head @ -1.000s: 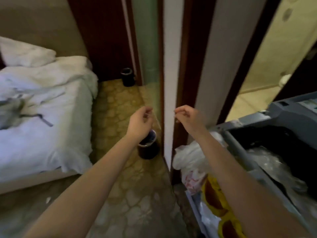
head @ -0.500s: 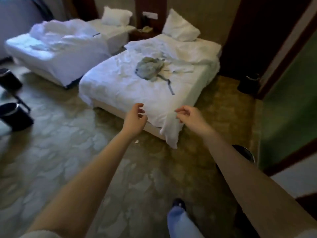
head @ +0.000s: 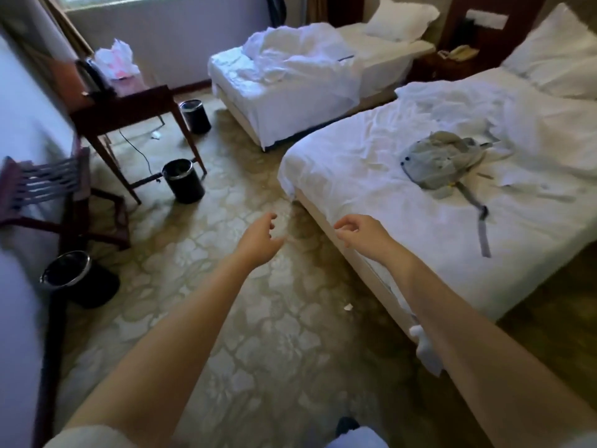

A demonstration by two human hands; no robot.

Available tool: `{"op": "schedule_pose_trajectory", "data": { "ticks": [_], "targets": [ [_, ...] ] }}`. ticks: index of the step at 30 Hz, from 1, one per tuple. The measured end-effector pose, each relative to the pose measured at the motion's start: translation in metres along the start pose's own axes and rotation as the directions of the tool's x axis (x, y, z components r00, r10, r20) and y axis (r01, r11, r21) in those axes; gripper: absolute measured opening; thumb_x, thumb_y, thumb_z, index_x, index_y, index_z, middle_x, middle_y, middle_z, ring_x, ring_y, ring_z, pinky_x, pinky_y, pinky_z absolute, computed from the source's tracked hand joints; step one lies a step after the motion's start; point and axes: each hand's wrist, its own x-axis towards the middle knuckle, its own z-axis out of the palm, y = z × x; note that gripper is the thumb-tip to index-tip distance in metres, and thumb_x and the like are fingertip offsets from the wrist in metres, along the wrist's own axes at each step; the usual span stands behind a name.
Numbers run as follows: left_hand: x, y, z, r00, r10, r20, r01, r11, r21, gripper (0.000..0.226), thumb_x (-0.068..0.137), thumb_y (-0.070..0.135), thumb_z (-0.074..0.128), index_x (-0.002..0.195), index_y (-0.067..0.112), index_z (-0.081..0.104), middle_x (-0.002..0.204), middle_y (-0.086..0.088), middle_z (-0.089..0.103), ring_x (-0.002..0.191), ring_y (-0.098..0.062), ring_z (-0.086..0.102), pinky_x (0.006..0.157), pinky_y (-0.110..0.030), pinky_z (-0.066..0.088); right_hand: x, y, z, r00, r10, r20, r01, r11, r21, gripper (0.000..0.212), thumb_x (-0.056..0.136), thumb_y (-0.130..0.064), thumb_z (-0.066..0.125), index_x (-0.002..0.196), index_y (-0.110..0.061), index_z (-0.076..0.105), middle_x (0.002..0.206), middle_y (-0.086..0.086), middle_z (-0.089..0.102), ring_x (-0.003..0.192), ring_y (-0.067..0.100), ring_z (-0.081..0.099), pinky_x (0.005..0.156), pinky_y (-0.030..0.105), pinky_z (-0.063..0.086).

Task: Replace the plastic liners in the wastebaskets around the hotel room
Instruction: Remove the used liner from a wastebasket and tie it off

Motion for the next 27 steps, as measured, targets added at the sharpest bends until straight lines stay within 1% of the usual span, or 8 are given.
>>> {"op": "schedule_pose_trajectory", "data": {
  "ticks": [2,4,9,13,16,18,22,27],
  "targets": [
    [0.029,-0.009,-0.014,0.996,-0.043,0.073,0.04,0.998,0.047,0.061,0.093,0.028,0.059,0.146,0.017,0.03,0.143,-0.008,0.042,0.119,-0.024,0.052,0.088,-0.033,0.048,0.05,-0.015,0.008,0.997,-0.015,0.078,0.017,1.0,-0.026,0.014,0.095,-0.024,0.056,0.106,-0.023,0.063,0.101,0.001,0.066,0.089,0.016,0.065,0.084,0.032,0.053],
    [0.059,-0.023,-0.031,0.995,-0.066,0.071,0.062,0.996,0.059,0.062,0.093,0.029,0.059,0.147,0.017,0.03,0.146,-0.007,0.039,0.122,-0.023,0.051,0.089,-0.03,0.045,0.099,-0.035,0.021,0.984,-0.051,0.17,0.061,0.996,-0.059,0.016,0.094,-0.025,0.057,0.109,-0.022,0.063,0.102,0.002,0.067,0.094,0.02,0.065,0.089,0.035,0.053],
    [0.161,-0.07,-0.086,0.986,-0.159,-0.042,0.159,0.987,0.0,0.058,0.093,0.025,0.058,0.145,0.015,0.033,0.143,-0.009,0.042,0.12,-0.025,0.052,0.09,-0.032,0.045,0.22,-0.091,0.051,0.945,-0.135,0.299,0.162,0.985,-0.066,0.021,0.097,-0.028,0.054,0.118,-0.024,0.057,0.105,-0.004,0.062,0.089,0.008,0.061,0.085,0.027,0.051],
    [0.266,-0.102,-0.132,0.986,-0.145,-0.086,0.142,0.989,-0.043,0.057,0.093,0.024,0.058,0.144,0.013,0.035,0.142,-0.009,0.042,0.118,-0.024,0.052,0.091,-0.033,0.045,0.329,-0.135,0.068,0.945,-0.165,0.283,0.205,0.972,-0.117,0.027,0.098,-0.027,0.055,0.123,-0.02,0.057,0.105,-0.003,0.061,0.088,0.008,0.059,0.08,0.023,0.051],
    [0.346,-0.113,-0.17,0.989,-0.126,-0.073,0.123,0.991,-0.043,0.057,0.094,0.024,0.058,0.145,0.014,0.034,0.143,-0.007,0.042,0.12,-0.023,0.052,0.086,-0.03,0.046,0.414,-0.168,0.075,0.957,-0.145,0.252,0.191,0.967,-0.168,0.027,0.096,-0.024,0.055,0.122,-0.019,0.059,0.11,0.002,0.063,0.095,0.015,0.061,0.086,0.031,0.055],
    [0.397,-0.118,-0.195,0.992,-0.113,-0.056,0.111,0.993,-0.038,0.057,0.094,0.024,0.057,0.145,0.015,0.034,0.143,-0.007,0.042,0.121,-0.023,0.051,0.089,-0.032,0.047,0.467,-0.189,0.079,0.959,-0.146,0.241,0.198,0.957,-0.211,0.028,0.095,-0.025,0.057,0.122,-0.019,0.06,0.114,0.003,0.063,0.097,0.017,0.062,0.088,0.035,0.056],
    [0.492,-0.126,-0.234,0.993,-0.115,-0.02,0.114,0.993,-0.038,0.056,0.093,0.024,0.058,0.143,0.013,0.036,0.14,-0.009,0.045,0.121,-0.024,0.051,0.093,-0.032,0.045,0.558,-0.217,0.082,0.964,-0.126,0.232,0.184,0.951,-0.248,0.029,0.095,-0.025,0.059,0.123,-0.019,0.059,0.117,0.002,0.063,0.101,0.018,0.062,0.09,0.035,0.054],
    [0.619,-0.14,-0.258,0.994,-0.109,0.018,0.109,0.994,-0.026,0.054,0.093,0.023,0.056,0.142,0.013,0.036,0.138,-0.008,0.046,0.12,-0.023,0.05,0.09,-0.029,0.044,0.688,-0.232,0.079,0.962,-0.115,0.247,0.172,0.96,-0.223,0.028,0.094,-0.023,0.059,0.122,-0.017,0.06,0.113,0.002,0.065,0.084,0.009,0.064,0.078,0.026,0.055]
  ]
}}
